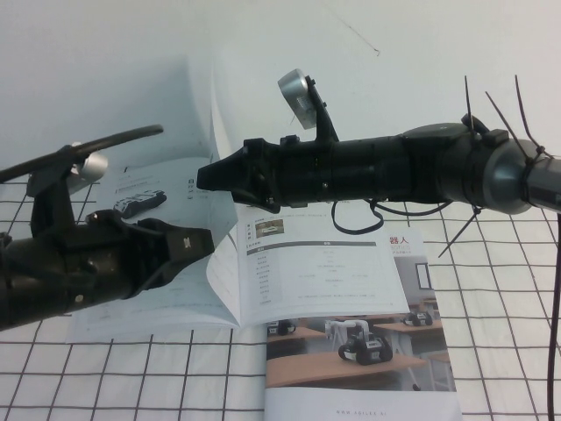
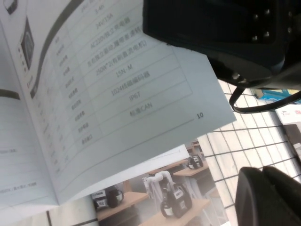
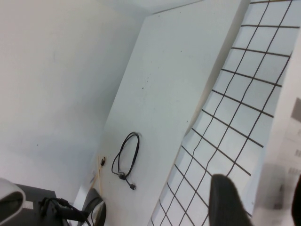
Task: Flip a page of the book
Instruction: Open the closed book
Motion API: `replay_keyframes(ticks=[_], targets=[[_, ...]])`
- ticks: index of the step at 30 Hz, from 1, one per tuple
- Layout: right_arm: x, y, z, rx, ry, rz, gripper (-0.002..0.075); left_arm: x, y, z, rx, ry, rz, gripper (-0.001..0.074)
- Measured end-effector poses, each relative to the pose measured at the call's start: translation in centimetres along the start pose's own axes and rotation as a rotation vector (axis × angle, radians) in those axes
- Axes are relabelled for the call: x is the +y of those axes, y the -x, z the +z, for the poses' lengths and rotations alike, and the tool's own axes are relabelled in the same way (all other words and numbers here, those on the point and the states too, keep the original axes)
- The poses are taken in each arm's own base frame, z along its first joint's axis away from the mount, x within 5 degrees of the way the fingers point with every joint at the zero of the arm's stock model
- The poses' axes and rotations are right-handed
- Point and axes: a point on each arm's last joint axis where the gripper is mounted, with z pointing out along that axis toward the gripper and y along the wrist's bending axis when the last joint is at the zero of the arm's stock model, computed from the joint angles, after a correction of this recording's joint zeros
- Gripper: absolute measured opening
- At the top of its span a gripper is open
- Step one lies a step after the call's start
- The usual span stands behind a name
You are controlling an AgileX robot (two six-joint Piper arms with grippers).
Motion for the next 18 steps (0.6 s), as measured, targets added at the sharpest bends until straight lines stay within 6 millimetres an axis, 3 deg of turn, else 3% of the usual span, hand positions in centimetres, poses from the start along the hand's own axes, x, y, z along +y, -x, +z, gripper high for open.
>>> replay_keyframes(ticks=[4,11,18], targets=[[0.0,0.0,0.0,0.0,0.0,0.0,0.0305,-0.2,0.4,-1.1,-0.067,0.06,0.062,-0.0003],[0.1,-0.1,0.2,0.0,-0.004,-0.007,0.0305,-1.8,1.5,-5.2,-0.264,0.185,0.226,-0.0003],[0.4,-0.9,1.6,-0.013,-0.058,-0.076,0.0305,-2.7,0.7,-6.3,-0.224,0.162,0.263,-0.0003]])
